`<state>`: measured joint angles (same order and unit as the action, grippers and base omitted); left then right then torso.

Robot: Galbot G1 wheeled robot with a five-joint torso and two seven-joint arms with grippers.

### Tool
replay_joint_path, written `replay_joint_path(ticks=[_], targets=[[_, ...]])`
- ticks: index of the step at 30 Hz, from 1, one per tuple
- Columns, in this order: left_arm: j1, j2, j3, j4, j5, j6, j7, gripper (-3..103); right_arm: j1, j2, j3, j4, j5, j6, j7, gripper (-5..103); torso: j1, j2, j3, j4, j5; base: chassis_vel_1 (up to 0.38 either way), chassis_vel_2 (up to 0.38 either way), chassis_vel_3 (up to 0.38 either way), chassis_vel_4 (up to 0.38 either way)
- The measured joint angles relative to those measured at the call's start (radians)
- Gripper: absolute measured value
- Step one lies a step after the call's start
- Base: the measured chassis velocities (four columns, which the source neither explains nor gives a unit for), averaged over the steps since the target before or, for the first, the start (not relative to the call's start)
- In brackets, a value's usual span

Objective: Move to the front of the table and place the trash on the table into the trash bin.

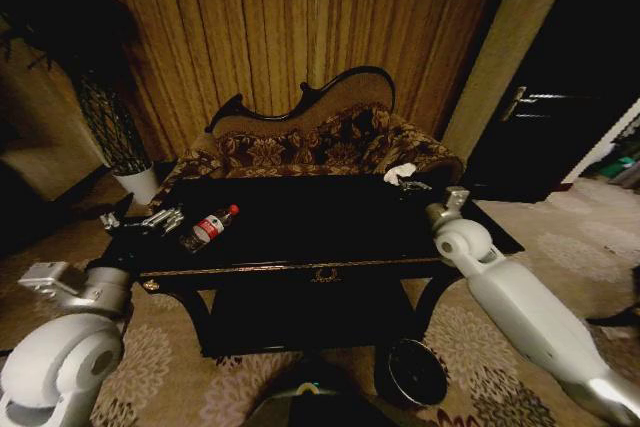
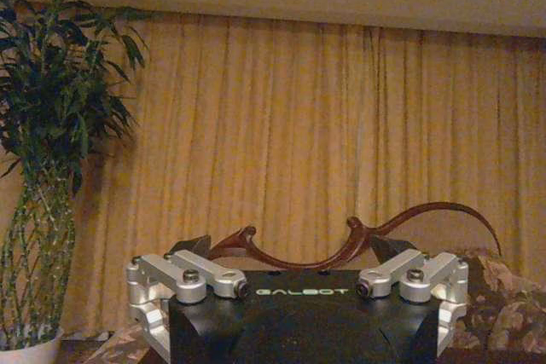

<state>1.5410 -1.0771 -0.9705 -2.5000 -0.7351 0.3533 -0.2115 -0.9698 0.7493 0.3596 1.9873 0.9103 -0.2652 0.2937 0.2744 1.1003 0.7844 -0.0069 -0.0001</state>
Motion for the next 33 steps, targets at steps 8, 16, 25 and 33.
replay_joint_path(ticks=[8,16,25,33], targets=[[0.001,0.002,-0.011,0.0,-0.013,0.001,0.004,100,-0.225,0.02,0.156,0.139,-0.022,-0.006,0.001,0,0.0,0.0,0.0,-0.0005,0.0003,0.0,0.0,0.0,0.0],[-0.002,0.009,-0.011,0.0,-0.019,0.002,0.017,100,-0.321,0.033,0.286,0.185,-0.039,-0.009,-0.002,0,0.0,0.0,0.0,-0.0005,0.0,0.0,0.0,0.0,0.0],[-0.007,0.016,-0.005,0.004,-0.02,0.003,0.022,100,-0.375,0.045,0.332,0.237,-0.037,-0.012,-0.002,0,0.0,0.0,0.0,-0.0004,0.0,0.0,0.0,0.0,0.0],[-0.012,0.017,0.0,0.009,-0.02,0.003,0.023,100,-0.396,0.052,0.338,0.244,-0.039,-0.013,-0.002,0,0.0,0.0,0.0,-0.0005,0.0001,0.0,0.0,0.0,0.0]])
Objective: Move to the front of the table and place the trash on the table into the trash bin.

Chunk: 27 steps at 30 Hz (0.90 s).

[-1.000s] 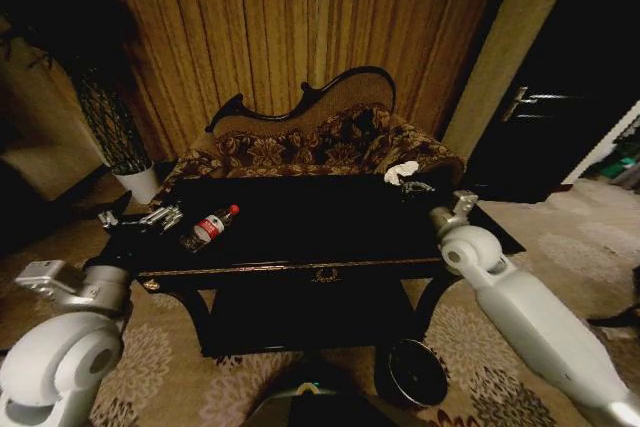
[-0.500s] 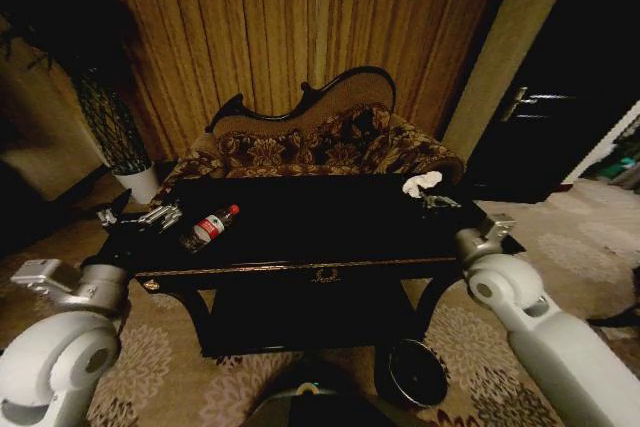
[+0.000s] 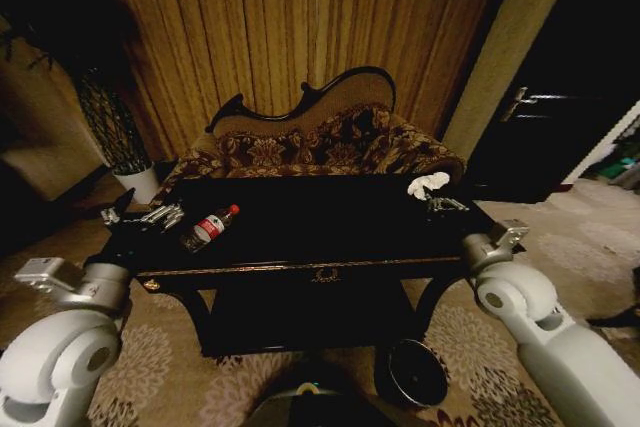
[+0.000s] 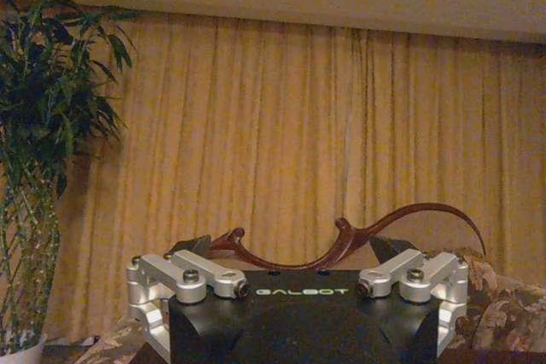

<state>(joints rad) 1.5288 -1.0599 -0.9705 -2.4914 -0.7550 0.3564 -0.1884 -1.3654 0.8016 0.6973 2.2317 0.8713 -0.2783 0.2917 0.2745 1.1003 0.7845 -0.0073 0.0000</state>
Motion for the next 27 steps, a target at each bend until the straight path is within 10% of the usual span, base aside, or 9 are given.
replay_joint_path(ticks=[27], targets=[[-0.009,-0.002,0.017,0.001,0.002,0.0,0.01,100,-0.073,0.03,0.038,0.017,-0.034,-0.001,0.002,0,0.0,0.0,0.0,0.0,0.0,0.061,-0.062,-0.057,0.059]])
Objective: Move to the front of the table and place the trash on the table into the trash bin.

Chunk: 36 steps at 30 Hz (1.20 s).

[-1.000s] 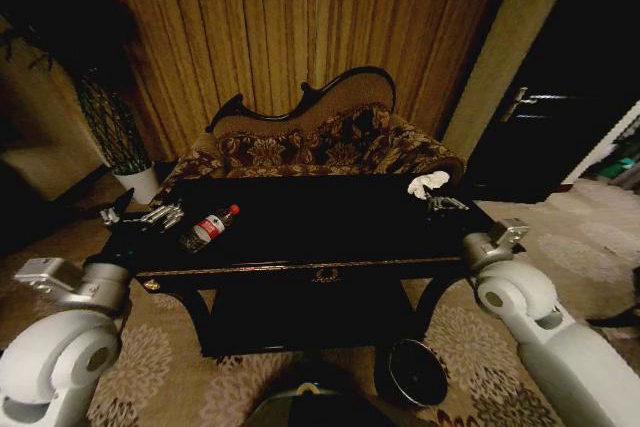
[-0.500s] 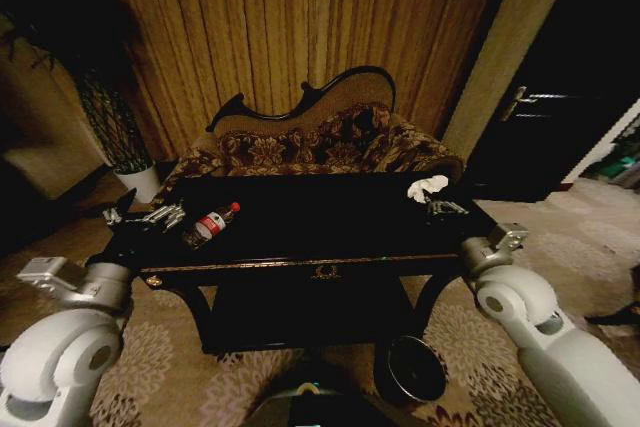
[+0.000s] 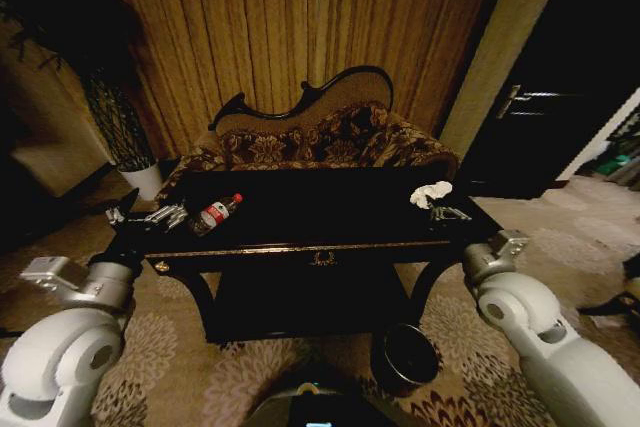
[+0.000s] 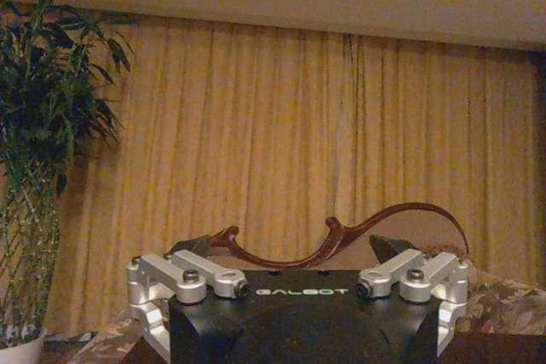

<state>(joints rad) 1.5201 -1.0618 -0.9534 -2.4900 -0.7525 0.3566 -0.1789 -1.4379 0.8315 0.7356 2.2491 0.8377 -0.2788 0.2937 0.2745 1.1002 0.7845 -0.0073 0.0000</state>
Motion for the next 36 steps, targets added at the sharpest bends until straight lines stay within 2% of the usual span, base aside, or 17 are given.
replay_joint_path(ticks=[20,25,30,36], targets=[[0.004,-0.006,0.005,-0.004,0.002,-0.001,0.001,100,-0.021,0.028,-0.02,-0.01,-0.041,0.001,0.0,0,0.0,0.0,0.0,0.0,-0.0001,0.104,-0.097,-0.1,0.096],[0.003,-0.006,0.006,-0.006,0.003,-0.002,0.001,100,-0.024,0.052,-0.051,-0.056,-0.08,0.001,0.0,0,-0.001,0.0,0.0,0.0001,0.0,0.037,-0.041,-0.034,0.044],[0.005,-0.006,0.0,-0.009,0.002,-0.002,0.001,100,-0.044,0.104,-0.068,-0.177,-0.144,0.001,-0.02,0,0.0,0.0,0.0,0.0001,0.0001,0.0,0.0,0.0,0.0],[0.008,-0.003,-0.009,-0.007,-0.001,-0.003,0.001,100,-0.051,0.19,-0.132,-0.422,-0.225,0.008,-0.095,0,0.0,0.0,0.0,-0.0002,0.0001,0.0,0.0,0.0,0.0]])
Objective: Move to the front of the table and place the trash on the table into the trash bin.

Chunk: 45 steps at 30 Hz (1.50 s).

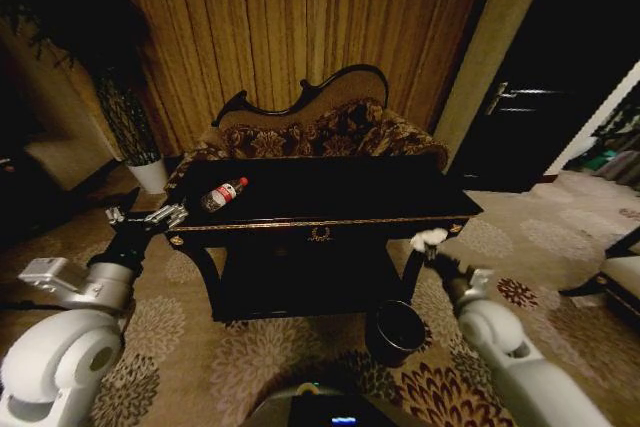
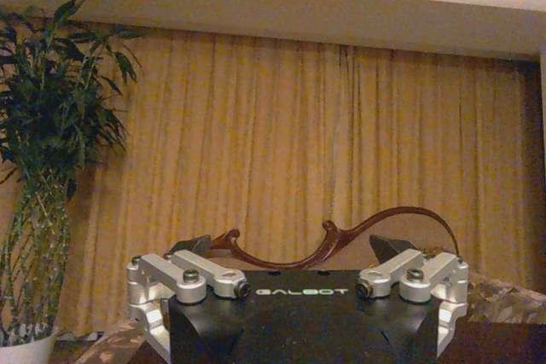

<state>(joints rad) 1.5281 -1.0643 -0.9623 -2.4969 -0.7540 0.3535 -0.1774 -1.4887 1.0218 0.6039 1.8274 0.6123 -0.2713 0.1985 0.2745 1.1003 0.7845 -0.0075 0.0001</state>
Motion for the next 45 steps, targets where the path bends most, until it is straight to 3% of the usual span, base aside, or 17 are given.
replay_joint_path(ticks=[11,23,26,30,34,35,37,38,39,41,43,44,45], targets=[[-0.022,0.007,0.055,0.0,0.01,0.004,-0.006,100,0.145,0.079,-0.085,-0.408,-0.155,0.012,-0.07,0,0.0,0.0,0.0,0.0001,0.0002,0.0,0.0,0.0,0.0],[0.005,0.005,0.033,-0.003,0.01,0.003,-0.003,100,0.213,0.086,-0.099,-0.568,-0.222,0.026,-0.075,0,0.0,0.0,0.0,0.0002,0.0,0.0,0.0,0.0,0.0],[0.003,0.008,0.031,-0.003,0.009,0.002,-0.003,100,0.212,0.089,-0.098,-0.581,-0.245,0.028,-0.075,4,0.0,0.0,0.0,0.0001,0.0,0.0,0.0,0.0,0.0],[0.0,0.008,0.034,-0.003,0.009,0.002,-0.003,100,0.206,0.093,-0.091,-0.586,-0.263,0.028,-0.085,27,0.0,0.0,0.0,0.0,-0.0001,0.0,0.0,0.0,0.0],[0.002,0.008,0.034,-0.003,0.009,0.002,-0.003,100,0.204,0.094,-0.089,-0.585,-0.264,0.029,-0.086,32,0.0,0.0,0.0,0.0002,-0.0001,0.0,0.0,0.0,0.0],[0.002,0.008,0.034,-0.003,0.009,0.002,-0.003,100,0.202,0.094,-0.088,-0.585,-0.265,0.032,-0.086,44,0.0,0.0,0.0,0.0002,0.0,0.0,0.0,0.0,0.0],[0.001,0.009,0.034,-0.003,0.009,0.002,-0.003,100,0.201,0.094,-0.088,-0.585,-0.266,0.036,-0.086,44,0.0,0.0,0.0,0.0002,-0.0001,0.0,0.0,0.0,0.0],[0.0,0.011,0.032,-0.003,0.009,0.002,-0.003,100,0.2,0.093,-0.087,-0.583,-0.267,0.04,-0.086,54,0.0,0.0,0.0,0.0002,-0.0001,0.0,0.0,0.0,0.0],[0.0,0.011,0.032,-0.003,0.009,0.002,-0.003,100,0.2,0.093,-0.087,-0.583,-0.267,0.04,-0.086,54,0.0,0.0,0.0,0.0002,-0.0001,0.0,0.0,0.0,0.0],[0.001,0.014,0.028,-0.003,0.008,0.002,-0.004,100,0.195,0.093,-0.086,-0.577,-0.267,0.044,-0.086,65,0.0,0.0,0.0,0.0002,-0.0001,0.0,0.0,0.0,0.0],[0.002,0.014,0.028,-0.003,0.007,0.002,-0.004,100,0.194,0.093,-0.086,-0.575,-0.267,0.044,-0.086,65,0.0,0.0,0.0,0.0002,-0.0001,0.0,0.0,0.0,0.0],[0.003,0.013,0.027,-0.003,0.007,0.002,-0.005,100,0.19,0.093,-0.086,-0.571,-0.267,0.046,-0.086,76,0.0,0.0,0.0,0.0002,-0.0001,0.0,0.0,0.0,0.0],[0.003,0.013,0.027,-0.003,0.007,0.002,-0.005,100,0.19,0.093,-0.086,-0.571,-0.267,0.046,-0.086,76,0.0,0.0,0.0,0.0002,-0.0001,0.0,0.0,0.0,0.0]])
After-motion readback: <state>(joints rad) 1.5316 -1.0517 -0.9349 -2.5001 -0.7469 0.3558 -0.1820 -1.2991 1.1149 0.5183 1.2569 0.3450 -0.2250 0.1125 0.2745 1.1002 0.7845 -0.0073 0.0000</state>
